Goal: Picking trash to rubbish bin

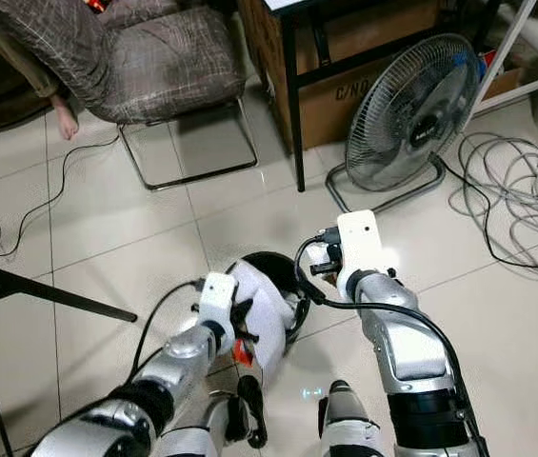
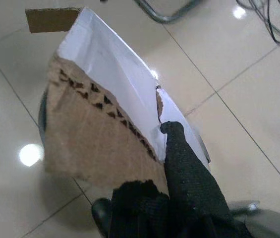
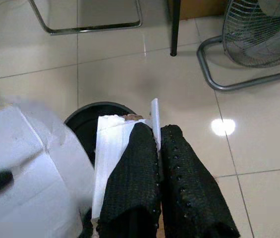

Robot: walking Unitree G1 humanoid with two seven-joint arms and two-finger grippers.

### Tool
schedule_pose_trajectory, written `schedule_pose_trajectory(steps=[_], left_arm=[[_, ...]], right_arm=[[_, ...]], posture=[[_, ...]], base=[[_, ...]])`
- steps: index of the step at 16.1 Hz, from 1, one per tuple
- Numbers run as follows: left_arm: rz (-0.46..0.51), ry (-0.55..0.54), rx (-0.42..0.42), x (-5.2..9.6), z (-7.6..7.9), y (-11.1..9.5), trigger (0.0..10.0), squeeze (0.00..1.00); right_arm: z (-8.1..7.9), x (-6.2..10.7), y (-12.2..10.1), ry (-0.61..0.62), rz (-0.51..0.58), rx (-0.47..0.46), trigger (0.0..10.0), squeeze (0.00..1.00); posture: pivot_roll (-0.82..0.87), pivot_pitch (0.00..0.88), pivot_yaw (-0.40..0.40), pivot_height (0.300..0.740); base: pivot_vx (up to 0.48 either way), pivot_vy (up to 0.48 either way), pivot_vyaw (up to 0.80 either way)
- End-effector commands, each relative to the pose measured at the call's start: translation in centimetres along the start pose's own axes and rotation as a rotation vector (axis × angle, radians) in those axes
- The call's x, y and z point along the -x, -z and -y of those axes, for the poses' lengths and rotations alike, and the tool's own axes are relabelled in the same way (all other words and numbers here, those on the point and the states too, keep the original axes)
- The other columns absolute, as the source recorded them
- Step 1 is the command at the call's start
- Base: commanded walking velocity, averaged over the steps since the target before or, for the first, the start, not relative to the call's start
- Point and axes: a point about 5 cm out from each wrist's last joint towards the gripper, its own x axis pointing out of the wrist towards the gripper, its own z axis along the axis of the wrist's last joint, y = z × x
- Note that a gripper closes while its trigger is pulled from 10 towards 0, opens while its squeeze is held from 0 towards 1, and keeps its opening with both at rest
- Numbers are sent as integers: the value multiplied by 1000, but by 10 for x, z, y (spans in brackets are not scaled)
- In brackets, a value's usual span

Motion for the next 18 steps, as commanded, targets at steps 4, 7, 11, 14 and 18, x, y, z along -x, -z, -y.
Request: schedule_pose_trajectory(steps=[4, 7, 11, 14, 18], left_arm=[[-13, -43, 35, 2, -9, 6, 10000, 0], [11, -50, 50, 0, -7, 0, 10000, 0], [40, -69, 88, -1, -9, -6, 10000, 0], [59, -75, 117, -2, -11, -12, 10000, 0], [80, -69, 158, -3, -10, -17, 10000, 0]], right_arm=[[-1, 6, 0, -3, 5, -12, 10000, 0], [0, 8, -1, 1, 11, -9, 10000, 0], [1, 8, -2, 2, 17, -9, 10000, 0], [1, 8, -2, 2, 16, -9, 10000, 0], [1, 9, -3, 2, 19, -7, 10000, 0]], posture=[[-319, 320, 150, 740], [-327, 328, 144, 740], [-327, 328, 144, 740], [-327, 328, 144, 740], [-331, 331, 145, 740]], base=[[0, 0, 0], [0, 0, 0], [0, 0, 0], [0, 0, 0], [0, 0, 0]])
